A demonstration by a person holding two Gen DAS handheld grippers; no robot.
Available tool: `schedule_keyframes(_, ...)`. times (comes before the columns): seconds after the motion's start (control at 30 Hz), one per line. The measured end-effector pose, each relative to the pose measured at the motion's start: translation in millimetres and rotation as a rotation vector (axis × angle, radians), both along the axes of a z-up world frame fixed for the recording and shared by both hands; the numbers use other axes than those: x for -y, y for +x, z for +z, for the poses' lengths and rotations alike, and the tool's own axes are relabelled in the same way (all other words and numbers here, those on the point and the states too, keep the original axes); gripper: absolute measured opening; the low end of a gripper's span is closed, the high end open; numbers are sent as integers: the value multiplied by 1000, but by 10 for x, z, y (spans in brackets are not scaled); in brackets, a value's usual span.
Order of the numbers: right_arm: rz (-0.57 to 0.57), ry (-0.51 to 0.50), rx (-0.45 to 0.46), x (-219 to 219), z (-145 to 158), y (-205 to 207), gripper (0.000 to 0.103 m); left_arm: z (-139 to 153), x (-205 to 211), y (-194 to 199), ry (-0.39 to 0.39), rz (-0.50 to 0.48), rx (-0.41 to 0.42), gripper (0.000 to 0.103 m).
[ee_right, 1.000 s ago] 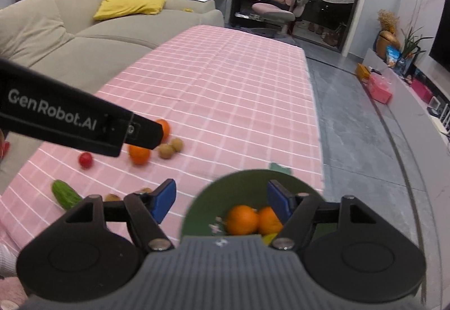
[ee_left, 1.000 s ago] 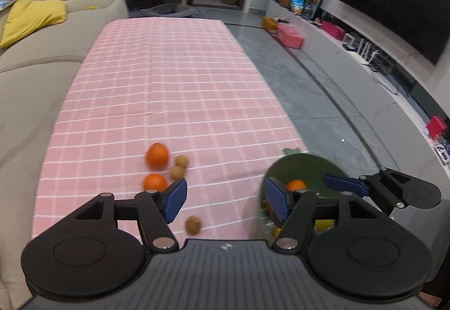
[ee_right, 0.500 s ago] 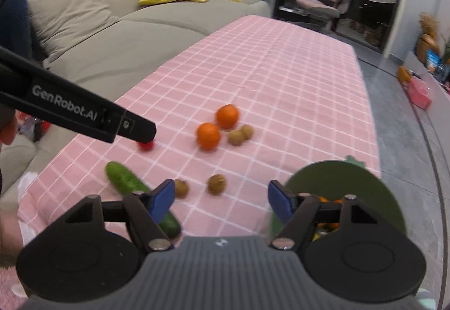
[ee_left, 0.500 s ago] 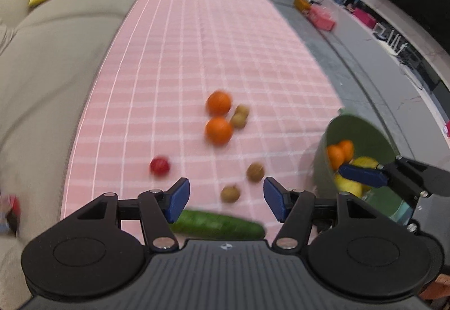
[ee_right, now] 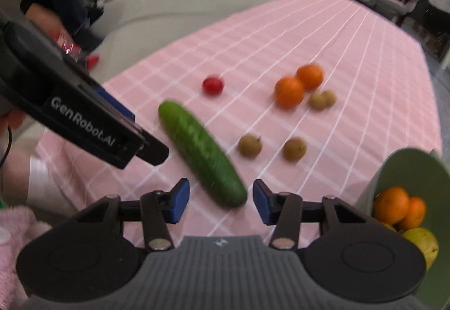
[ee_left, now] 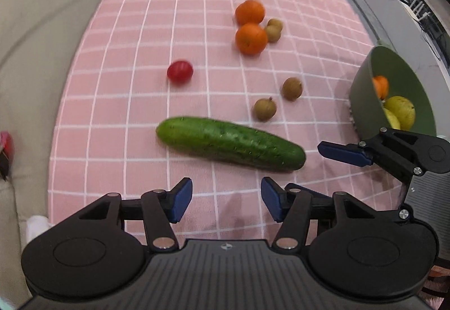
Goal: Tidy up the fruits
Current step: 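Lower the right tool onto the cucumber and close its fingers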
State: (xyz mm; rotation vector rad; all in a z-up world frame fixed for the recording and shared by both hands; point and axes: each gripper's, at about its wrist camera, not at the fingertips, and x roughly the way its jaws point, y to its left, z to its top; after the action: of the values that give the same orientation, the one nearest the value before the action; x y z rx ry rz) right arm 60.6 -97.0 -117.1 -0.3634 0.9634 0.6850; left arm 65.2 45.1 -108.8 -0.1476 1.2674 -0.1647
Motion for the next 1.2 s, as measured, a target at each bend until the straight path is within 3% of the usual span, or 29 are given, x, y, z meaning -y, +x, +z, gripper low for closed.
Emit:
schedule_keyframes(0.17, -16, 3, -26, 6, -151, 118, 47, -143, -15, 40, -10, 6, -22, 61)
schedule_keyframes(0.3, -28, 2, -57, 23, -209, 165, 31, -196, 7, 79, 3, 3, -17, 58)
schedule_keyframes(0.5, -30, 12, -77, 71, -165, 152, 21, -231, -48, 134, 8, 40, 19, 54)
schedule_keyframes(0.63, -24, 21, -91, 76, -140, 128, 21, -218, -61, 143, -3, 38, 42, 54)
schedule_keyframes(0.73, -45, 47, -103, 97, -140, 175, 28, -203, -61, 159, 26, 39, 30, 54)
schedule_keyframes(0.8, -40, 59, -88, 78, -136, 191, 42, -180, -83, 163, 62, 47, 13, 54)
schedule_keyframes(1.03, 97, 78, 78, -196, -43, 210, 46, -139, -240, 151, 102, 116, -34, 57)
schedule_keyframes(1.2, 212, 67, 113, -396, -116, 235, 46, -103, -304, 186, 96, 147, -25, 57)
